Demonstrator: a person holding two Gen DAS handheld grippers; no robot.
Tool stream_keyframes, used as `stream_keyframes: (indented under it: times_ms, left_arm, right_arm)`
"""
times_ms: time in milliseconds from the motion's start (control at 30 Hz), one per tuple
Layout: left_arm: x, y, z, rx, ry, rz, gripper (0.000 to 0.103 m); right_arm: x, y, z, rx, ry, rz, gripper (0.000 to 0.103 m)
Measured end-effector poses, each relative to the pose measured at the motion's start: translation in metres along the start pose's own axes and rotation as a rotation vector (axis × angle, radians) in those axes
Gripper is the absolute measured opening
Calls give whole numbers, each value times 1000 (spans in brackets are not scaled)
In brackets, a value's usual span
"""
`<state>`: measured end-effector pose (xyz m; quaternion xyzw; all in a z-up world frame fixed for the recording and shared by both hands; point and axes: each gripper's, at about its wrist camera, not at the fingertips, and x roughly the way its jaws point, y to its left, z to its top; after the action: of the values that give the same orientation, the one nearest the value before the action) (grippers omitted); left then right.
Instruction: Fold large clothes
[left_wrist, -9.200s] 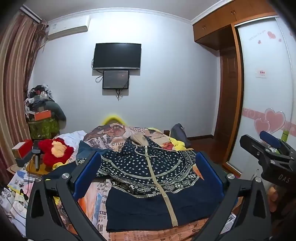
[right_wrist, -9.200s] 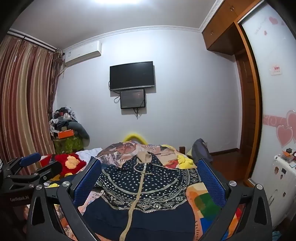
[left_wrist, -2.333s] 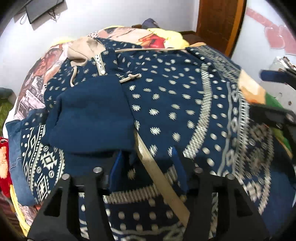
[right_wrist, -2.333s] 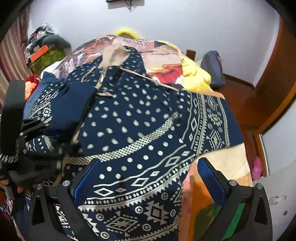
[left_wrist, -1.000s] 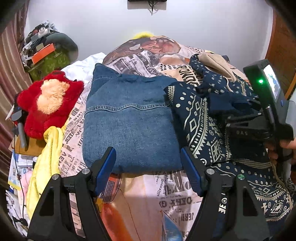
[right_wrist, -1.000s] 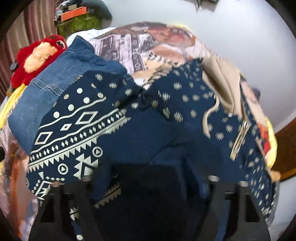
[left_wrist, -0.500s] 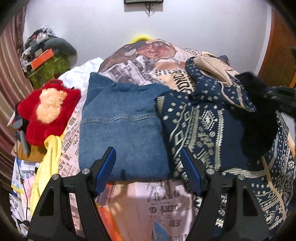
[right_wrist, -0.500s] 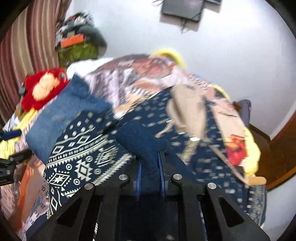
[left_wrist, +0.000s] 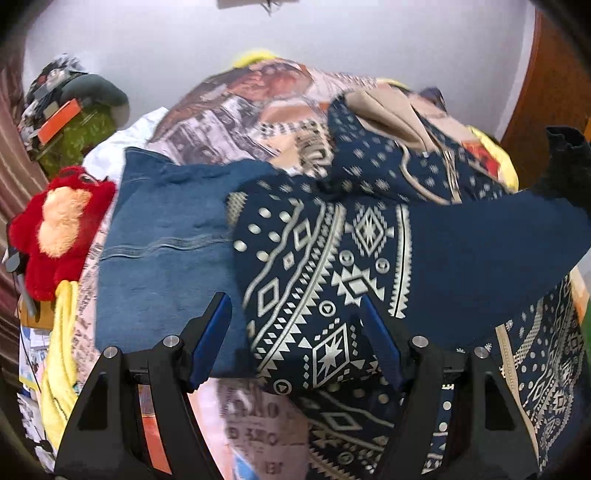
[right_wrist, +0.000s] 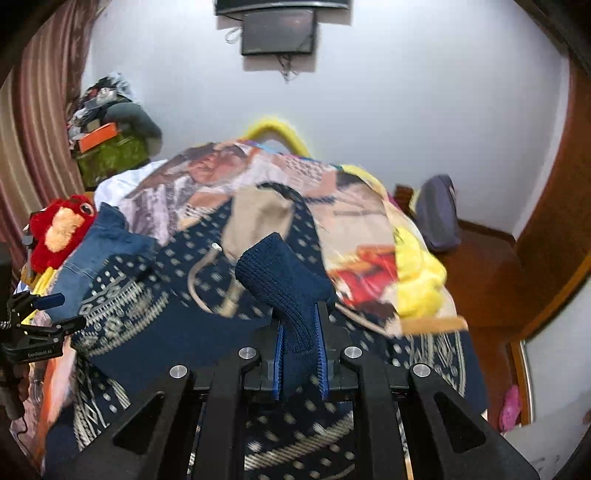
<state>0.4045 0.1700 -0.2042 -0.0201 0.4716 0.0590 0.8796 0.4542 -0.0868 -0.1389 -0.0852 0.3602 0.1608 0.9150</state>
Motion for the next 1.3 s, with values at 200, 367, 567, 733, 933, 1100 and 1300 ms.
stream_keyframes:
  times_ms: [200, 367, 567, 733, 933, 1100, 1300]
  left_arm:
    - [27, -28, -9, 74, 51, 24, 71]
    - [52, -39, -19, 151, 85, 121, 72]
    - [57, -38, -25, 152, 71, 140, 76]
    - [60, -33, -25, 126, 74, 136, 83]
    - [71, -5, -21, -7, 117, 54, 93]
    - [70, 0, -23, -12, 104, 48, 93]
    - [48, -8, -29, 44, 75, 145, 92]
  right_arm:
    - [32, -32, -44, 60, 107, 8, 12]
    - [61, -44, -75, 47, 172, -57, 12]
    - [75, -56, -97, -36, 200, -173, 12]
    - [74, -66, -101, -34, 235, -178, 13]
    - [72, -73, -111, -60, 274, -255, 34]
    - [56, -92, -122, -66, 234, -380, 94]
    - [20, -121, -125, 49, 204, -290, 94]
